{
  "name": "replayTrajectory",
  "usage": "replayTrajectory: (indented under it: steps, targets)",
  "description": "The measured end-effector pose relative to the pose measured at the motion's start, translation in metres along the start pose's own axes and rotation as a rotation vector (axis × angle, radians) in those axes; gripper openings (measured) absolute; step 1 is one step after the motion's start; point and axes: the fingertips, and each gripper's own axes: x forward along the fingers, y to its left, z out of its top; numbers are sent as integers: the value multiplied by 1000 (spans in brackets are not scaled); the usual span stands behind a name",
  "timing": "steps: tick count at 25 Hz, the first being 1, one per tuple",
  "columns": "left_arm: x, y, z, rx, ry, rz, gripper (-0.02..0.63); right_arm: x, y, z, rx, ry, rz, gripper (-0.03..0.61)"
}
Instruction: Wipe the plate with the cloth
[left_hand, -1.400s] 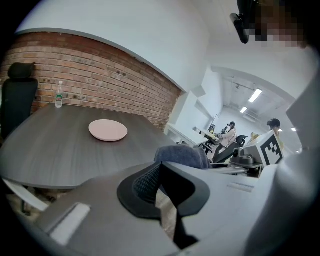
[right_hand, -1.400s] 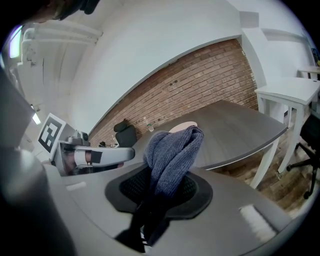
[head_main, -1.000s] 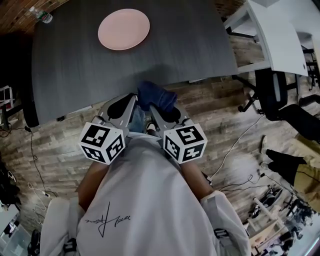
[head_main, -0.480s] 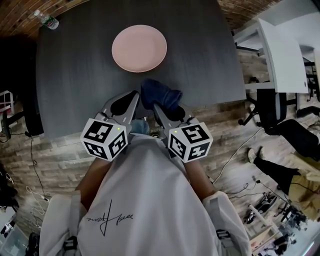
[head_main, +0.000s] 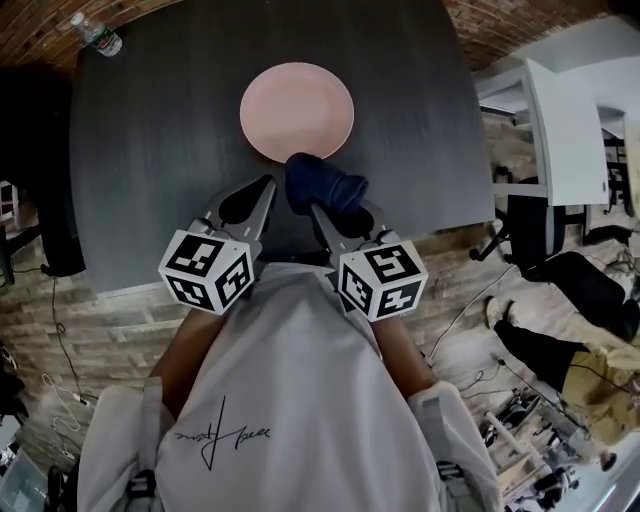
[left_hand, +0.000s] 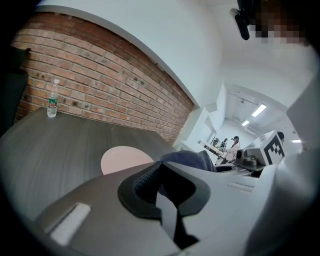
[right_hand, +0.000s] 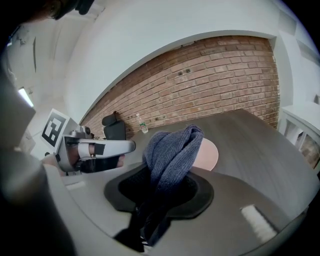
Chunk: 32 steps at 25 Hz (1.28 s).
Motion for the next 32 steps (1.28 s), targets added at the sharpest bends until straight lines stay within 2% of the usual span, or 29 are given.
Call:
replayTrajectory:
  steps: [9,14,25,32]
  targets:
    - [12,49,-4,-86,41,90,10,27,-18,16,-34,38,-21,120]
    - [25,73,0,-148,54,107,5,44,-36,27,-24,55,-37,120]
    - [52,118,-19,-157,159,145,12,82,-65,30,2,143,-57,120]
    - [66,148,-29,-190,192,158,11,113,-74,24,-2,209,-55,120]
